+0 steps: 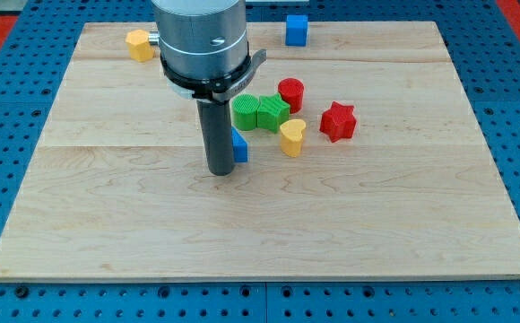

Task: Push blue cube closer to yellow hexagon

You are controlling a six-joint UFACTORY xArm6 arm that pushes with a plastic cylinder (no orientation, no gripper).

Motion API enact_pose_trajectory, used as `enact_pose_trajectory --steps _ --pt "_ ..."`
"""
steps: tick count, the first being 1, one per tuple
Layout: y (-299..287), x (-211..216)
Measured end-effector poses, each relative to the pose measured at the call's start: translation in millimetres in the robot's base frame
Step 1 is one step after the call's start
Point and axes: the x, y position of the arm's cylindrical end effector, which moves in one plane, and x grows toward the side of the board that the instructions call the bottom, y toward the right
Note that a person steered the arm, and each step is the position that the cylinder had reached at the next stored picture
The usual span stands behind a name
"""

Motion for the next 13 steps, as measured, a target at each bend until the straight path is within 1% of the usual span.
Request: enact_pose_trajectory --steps 2,3,5,6,7,10,11,12,13 --pt "-0.3 1.1" --pt "16.7 55.4" --pt "16.7 76.2" --pt "16.8 79.3" --pt "63.8 92.5" --pt "71.2 92.3" --pt "70.1 86.3" --pt "63.7 81.1" --pt "41.0 72.1"
